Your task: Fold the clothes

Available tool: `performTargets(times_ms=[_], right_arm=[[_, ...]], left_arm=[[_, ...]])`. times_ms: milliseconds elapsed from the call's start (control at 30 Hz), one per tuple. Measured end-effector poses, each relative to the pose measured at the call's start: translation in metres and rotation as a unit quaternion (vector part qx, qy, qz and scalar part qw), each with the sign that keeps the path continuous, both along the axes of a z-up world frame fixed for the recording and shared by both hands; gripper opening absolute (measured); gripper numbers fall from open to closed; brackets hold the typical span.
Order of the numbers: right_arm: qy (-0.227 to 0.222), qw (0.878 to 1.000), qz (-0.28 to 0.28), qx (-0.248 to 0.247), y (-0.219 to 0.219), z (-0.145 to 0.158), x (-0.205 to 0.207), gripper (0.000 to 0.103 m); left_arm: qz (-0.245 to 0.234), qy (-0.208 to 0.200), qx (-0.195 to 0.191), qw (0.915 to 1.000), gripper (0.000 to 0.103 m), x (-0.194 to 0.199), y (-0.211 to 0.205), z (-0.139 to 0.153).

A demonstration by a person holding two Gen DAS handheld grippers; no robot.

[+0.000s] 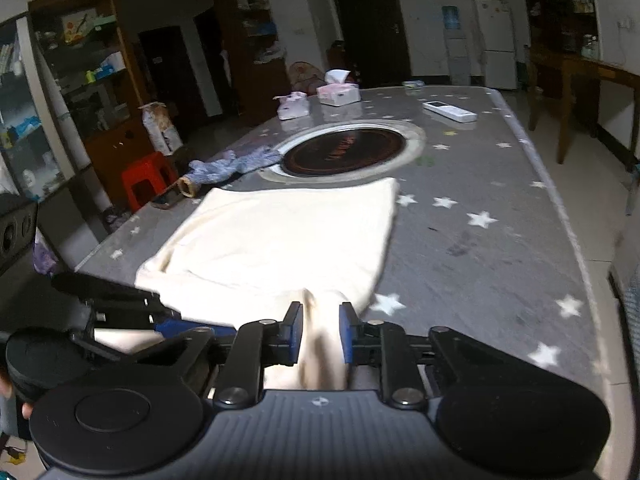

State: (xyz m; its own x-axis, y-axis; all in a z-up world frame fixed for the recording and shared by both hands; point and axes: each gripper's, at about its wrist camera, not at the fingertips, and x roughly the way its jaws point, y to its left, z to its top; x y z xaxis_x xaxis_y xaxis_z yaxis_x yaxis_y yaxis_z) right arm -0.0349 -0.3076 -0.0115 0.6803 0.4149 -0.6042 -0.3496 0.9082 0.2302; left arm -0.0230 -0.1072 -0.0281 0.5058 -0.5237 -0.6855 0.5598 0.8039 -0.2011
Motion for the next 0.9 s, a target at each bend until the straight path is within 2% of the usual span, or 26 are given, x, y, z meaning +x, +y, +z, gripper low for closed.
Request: performTargets(times_ms=[100,200,267,400,533,733,900], right_arm=[[0.005,1.000,0.016,-0.002,0.013,-0.007,0.012,0.012],[0.023,1.000,0.009,-0.015,0.017,-0.020,0.024,0.011],[0.032,0.999,0.002,-0.020,0.015,-0.029,0.028,0.006],[0.025,0.999,0.000,-0.025,0.014,-0.022,0.021,0.007],[0.006,0.999,0.027,-0.046,0.021,-0.011,0.003,0.008],[0.023,0.997,0.025,-0.071,0.019,-0.023,-0.005,0.008],[0.005,0.997,0.034,-0.071,0.023,-0.014,-0.017,0.009]], left_arm=[[0.003,0.006,-0.003,1.0000,0.041,0.001,0.003,-0.003],[0.002,0.006,-0.002,1.0000,0.041,0.001,0.003,-0.002],[0.002,0.007,-0.002,1.0000,0.041,0.002,0.002,-0.002],[0.004,0.005,0.003,1.0000,0.042,0.002,0.002,-0.001],[0.008,-0.001,0.012,0.9999,0.044,-0.001,0.002,0.001],[0.010,-0.014,0.029,0.9994,0.049,-0.010,0.007,0.007],[0.012,-0.030,0.046,0.9984,0.052,-0.019,0.013,0.012]])
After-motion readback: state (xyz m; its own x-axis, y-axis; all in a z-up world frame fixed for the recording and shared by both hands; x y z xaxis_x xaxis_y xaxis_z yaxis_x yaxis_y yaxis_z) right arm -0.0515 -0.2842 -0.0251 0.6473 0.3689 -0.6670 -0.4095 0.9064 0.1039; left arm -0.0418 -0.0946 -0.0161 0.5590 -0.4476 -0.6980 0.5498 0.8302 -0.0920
